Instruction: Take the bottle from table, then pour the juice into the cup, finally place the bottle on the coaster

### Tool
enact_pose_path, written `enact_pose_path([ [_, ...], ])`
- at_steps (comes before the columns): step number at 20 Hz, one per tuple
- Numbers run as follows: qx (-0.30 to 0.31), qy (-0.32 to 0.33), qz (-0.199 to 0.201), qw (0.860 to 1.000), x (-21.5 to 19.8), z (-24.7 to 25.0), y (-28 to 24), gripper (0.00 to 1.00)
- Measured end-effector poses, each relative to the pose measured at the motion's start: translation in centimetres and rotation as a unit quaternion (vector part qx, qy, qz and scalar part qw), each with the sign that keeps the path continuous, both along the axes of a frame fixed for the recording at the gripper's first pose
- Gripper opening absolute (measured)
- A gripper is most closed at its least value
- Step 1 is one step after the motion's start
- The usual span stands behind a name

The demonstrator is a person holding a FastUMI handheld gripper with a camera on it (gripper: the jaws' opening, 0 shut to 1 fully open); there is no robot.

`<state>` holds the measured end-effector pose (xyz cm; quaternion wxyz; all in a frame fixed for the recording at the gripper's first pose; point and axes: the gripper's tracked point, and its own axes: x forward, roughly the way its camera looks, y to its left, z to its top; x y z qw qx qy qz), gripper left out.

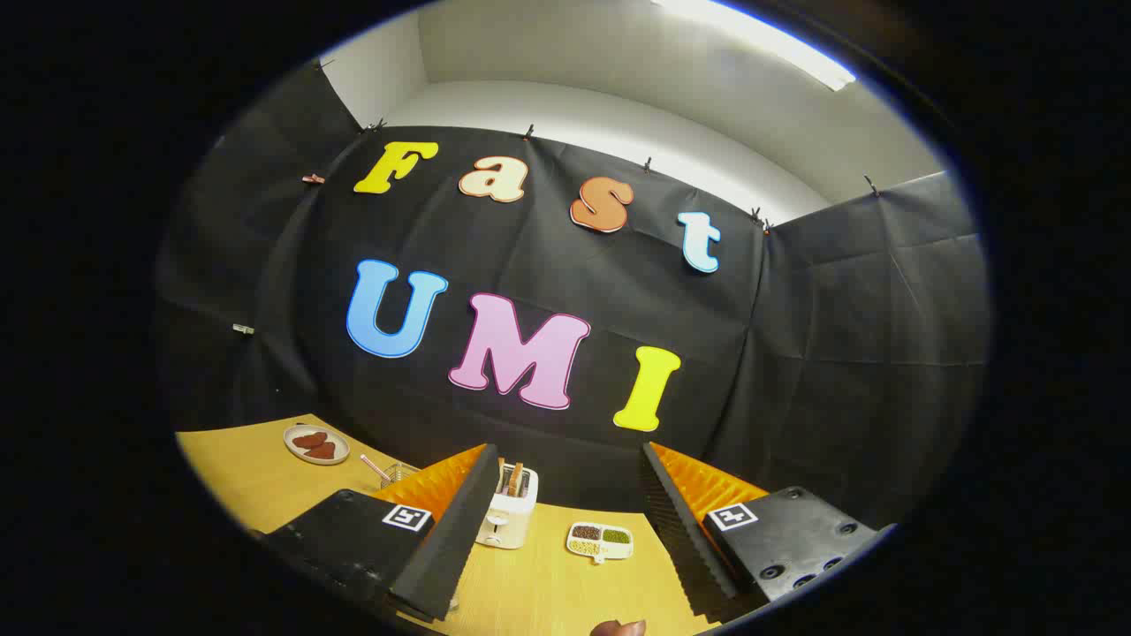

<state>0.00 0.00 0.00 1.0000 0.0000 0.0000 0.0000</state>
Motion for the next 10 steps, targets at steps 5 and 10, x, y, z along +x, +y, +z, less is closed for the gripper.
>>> enact_pose_path([
  [5, 0.013, -0.001, 0.005, 1.0, -0.6, -0.5, 1.3, 0.97],
  [10, 0.027, -0.017, 0.01, 0.999, -0.7, 0.5, 2.5, 0.97],
])
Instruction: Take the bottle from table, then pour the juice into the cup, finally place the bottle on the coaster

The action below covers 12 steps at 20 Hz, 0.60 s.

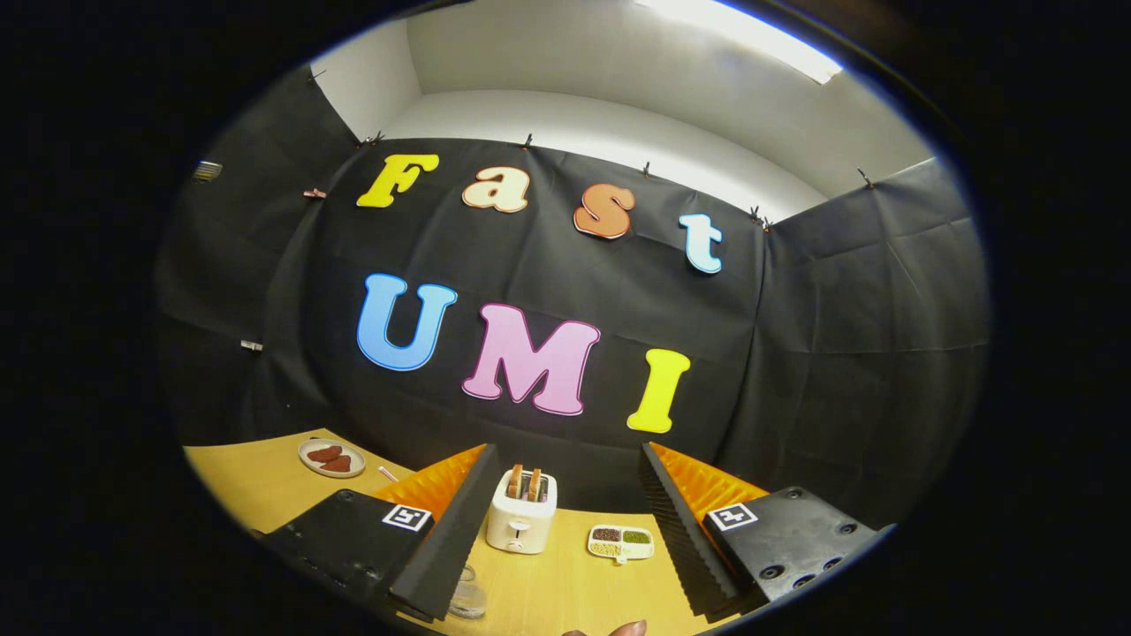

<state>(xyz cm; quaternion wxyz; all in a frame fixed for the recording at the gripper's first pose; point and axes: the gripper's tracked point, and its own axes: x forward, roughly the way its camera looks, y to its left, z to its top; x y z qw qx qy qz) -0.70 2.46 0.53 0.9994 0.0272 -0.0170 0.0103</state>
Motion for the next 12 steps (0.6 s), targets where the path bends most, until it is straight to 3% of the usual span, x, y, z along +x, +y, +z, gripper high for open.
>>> enact_pose_path([
  [10, 0.027, 0.0, 0.005, 1.0, -0.6, -0.4, 0.6, 0.97],
  [12, 0.034, 0.001, 0.008, 0.999, -2.3, -1.9, 1.0, 0.97],
])
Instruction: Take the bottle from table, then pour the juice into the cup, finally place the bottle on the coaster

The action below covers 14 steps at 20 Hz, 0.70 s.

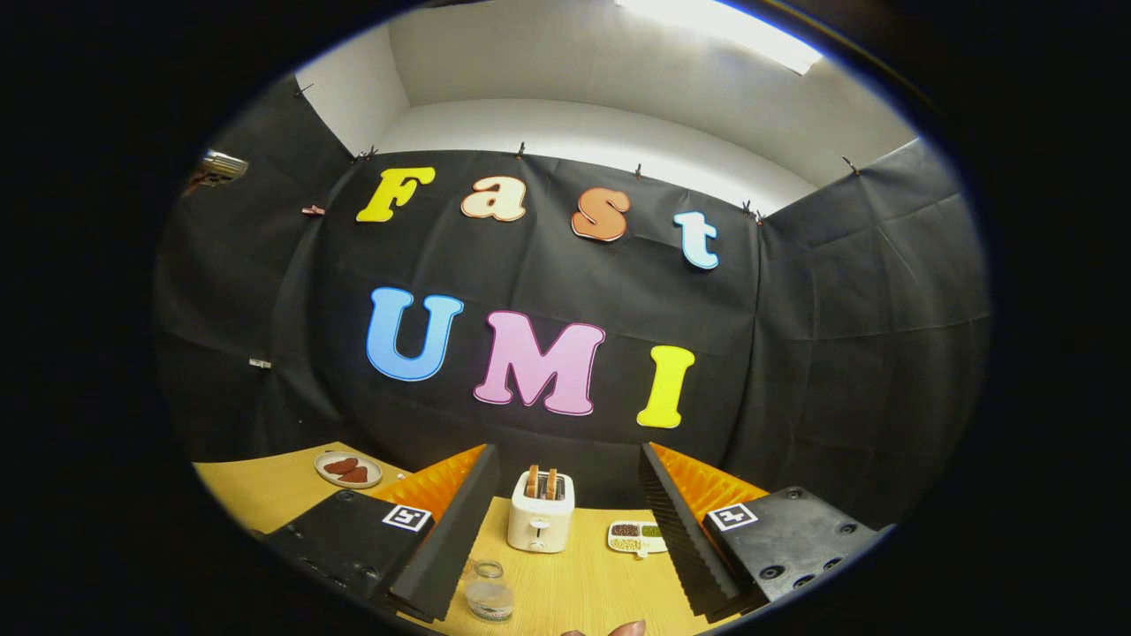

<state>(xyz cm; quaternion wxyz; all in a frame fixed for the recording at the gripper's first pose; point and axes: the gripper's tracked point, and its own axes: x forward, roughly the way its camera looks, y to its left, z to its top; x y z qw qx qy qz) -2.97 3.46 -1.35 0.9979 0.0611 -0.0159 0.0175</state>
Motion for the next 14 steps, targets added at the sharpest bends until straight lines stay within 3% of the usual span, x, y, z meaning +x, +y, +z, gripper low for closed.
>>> enact_pose_path([
  [4, 0.025, 0.001, 0.025, 0.999, -1.5, -3.1, 1.2, 0.97],
  [11, 0.023, 0.038, 0.093, 0.995, -2.0, -13.0, 6.7, 0.97],
  [14, 0.03, 0.054, 0.104, 0.993, -1.9, -16.9, 8.4, 0.97],
])
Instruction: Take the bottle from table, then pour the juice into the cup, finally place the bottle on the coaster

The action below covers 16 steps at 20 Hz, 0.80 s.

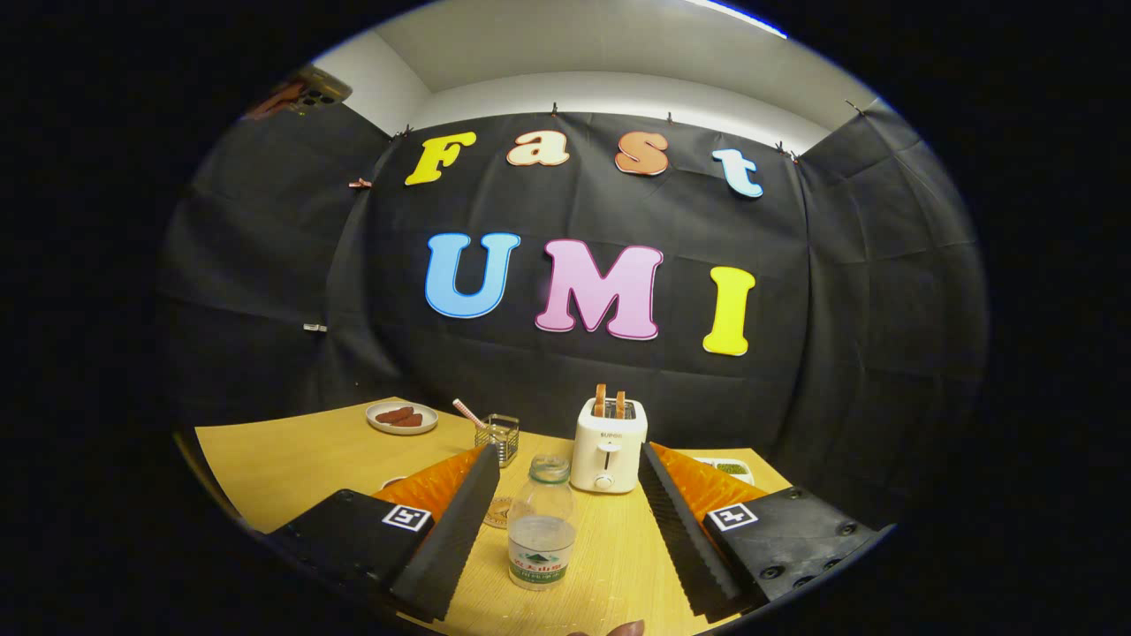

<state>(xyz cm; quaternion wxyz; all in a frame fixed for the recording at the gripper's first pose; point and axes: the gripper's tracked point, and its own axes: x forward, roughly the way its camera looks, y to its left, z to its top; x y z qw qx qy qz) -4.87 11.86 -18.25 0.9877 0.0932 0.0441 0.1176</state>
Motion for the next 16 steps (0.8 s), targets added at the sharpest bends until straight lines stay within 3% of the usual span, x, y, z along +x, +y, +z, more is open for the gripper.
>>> enact_pose_path([
  [8, 0.0, 0.038, 0.029, 0.999, 1.4, -8.9, 3.7, 0.97],
  [16, -0.008, 0.037, 0.023, 0.999, 3.6, -12.1, 5.2, 0.97],
])
